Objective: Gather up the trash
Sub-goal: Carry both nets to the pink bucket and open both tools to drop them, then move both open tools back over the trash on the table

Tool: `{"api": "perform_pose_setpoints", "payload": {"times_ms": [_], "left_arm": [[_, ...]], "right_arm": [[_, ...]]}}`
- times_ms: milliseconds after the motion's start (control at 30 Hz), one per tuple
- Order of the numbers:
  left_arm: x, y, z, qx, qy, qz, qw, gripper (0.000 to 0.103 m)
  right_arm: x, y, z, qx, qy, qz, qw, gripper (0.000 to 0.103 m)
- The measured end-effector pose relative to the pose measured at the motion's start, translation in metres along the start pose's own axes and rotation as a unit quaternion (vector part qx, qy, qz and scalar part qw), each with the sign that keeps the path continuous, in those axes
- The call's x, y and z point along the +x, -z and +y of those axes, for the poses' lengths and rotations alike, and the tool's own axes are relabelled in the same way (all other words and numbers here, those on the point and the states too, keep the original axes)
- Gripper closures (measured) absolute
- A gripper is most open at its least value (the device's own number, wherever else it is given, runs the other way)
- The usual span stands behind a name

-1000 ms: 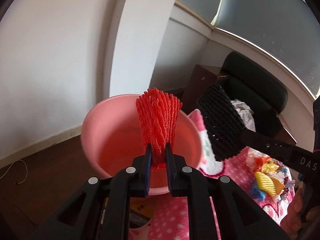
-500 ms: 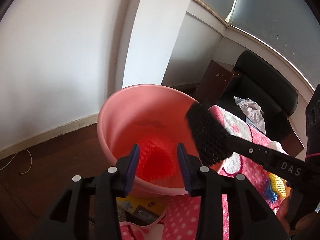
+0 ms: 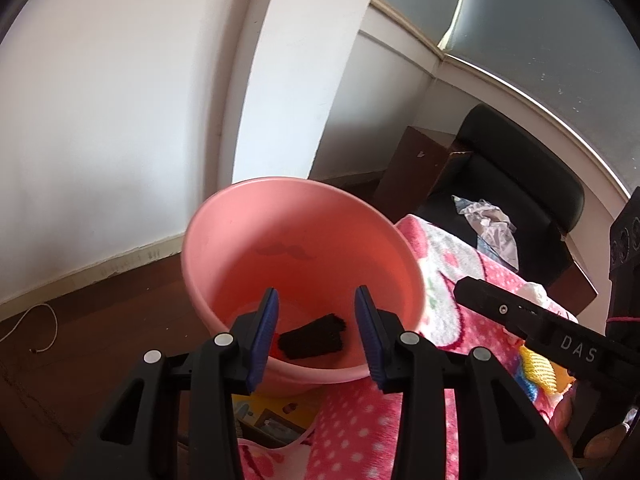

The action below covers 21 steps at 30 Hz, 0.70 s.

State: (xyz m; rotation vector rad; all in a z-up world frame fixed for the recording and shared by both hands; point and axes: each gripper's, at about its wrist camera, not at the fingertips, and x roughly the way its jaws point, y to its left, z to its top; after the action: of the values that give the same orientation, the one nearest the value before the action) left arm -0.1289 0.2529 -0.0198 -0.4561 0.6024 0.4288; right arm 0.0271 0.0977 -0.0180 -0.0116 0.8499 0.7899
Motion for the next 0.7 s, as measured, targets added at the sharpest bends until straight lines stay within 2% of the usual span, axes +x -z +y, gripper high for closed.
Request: {"api": "perform_pose_setpoints", "payload": {"times_ms": [300,700], "left_arm": [[-0.011,0.004,-0.03,0.029,0.028,-0.009,0.9991,0.064],[-0.021,0.017,-0.077,0.07,0.063,-0.003,0.9955,0.064]], "right_arm": [[-0.048,0.013,-0.012,-0.011,0.018,-0.036,0.999,0.075],[-0.103,0.047,-0.047,0.003,0.055,-0.052,0.997,0.075]]}}
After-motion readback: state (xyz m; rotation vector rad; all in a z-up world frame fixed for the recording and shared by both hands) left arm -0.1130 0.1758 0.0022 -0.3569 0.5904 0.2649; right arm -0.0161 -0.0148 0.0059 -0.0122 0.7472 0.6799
